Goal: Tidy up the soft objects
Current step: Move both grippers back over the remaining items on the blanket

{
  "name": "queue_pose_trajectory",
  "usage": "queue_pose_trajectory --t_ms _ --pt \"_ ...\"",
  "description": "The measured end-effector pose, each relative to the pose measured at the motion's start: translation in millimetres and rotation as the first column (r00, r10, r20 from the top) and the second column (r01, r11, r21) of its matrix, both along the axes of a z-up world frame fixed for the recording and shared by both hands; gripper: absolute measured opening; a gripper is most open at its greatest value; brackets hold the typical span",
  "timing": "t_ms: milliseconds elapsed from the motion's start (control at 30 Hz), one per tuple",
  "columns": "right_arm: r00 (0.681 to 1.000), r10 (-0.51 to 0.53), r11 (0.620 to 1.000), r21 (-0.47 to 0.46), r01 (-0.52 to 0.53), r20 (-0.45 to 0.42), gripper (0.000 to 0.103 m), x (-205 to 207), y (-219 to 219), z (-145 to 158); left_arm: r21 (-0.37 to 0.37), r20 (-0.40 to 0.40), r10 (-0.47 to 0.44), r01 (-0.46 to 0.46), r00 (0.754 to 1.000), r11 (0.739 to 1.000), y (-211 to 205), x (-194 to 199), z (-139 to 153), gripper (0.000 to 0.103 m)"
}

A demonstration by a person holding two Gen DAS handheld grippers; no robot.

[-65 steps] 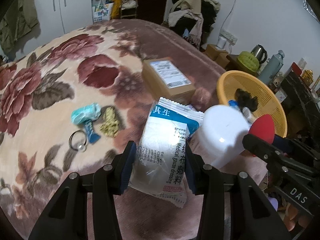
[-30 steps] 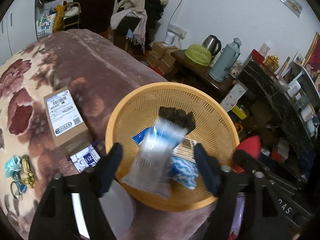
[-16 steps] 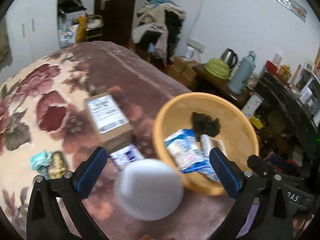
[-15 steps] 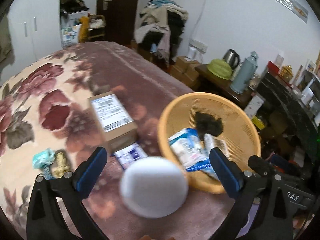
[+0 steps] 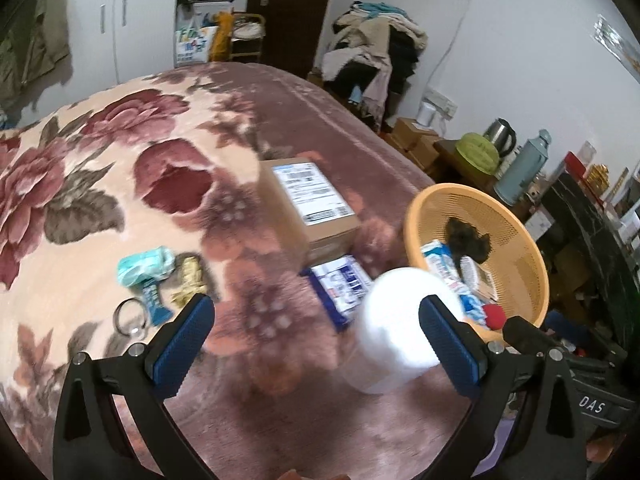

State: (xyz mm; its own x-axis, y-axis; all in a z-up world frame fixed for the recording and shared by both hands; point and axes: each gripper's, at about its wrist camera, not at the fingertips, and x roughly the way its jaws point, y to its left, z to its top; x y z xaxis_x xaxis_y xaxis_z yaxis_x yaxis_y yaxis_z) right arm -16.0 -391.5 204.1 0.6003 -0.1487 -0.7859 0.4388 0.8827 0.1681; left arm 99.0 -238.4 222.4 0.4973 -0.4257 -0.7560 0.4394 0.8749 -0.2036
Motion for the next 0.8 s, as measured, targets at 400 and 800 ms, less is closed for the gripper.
queue_pose_trajectory --t_ms 400,800 --pt "0.992 0.115 0.992 -0.043 -0.117 -0.043 0.103 27 68 -3 -0.002 -0.027 0.084 -0.084 0.996 0.996 74 9 -18 0.102" --pt "0.978 0.191 0.978 -0.068 -0.197 -0.081 0.103 46 121 -11 0.006 -0.050 0.121 -0.121 0.991 0.993 120 14 -36 0.102"
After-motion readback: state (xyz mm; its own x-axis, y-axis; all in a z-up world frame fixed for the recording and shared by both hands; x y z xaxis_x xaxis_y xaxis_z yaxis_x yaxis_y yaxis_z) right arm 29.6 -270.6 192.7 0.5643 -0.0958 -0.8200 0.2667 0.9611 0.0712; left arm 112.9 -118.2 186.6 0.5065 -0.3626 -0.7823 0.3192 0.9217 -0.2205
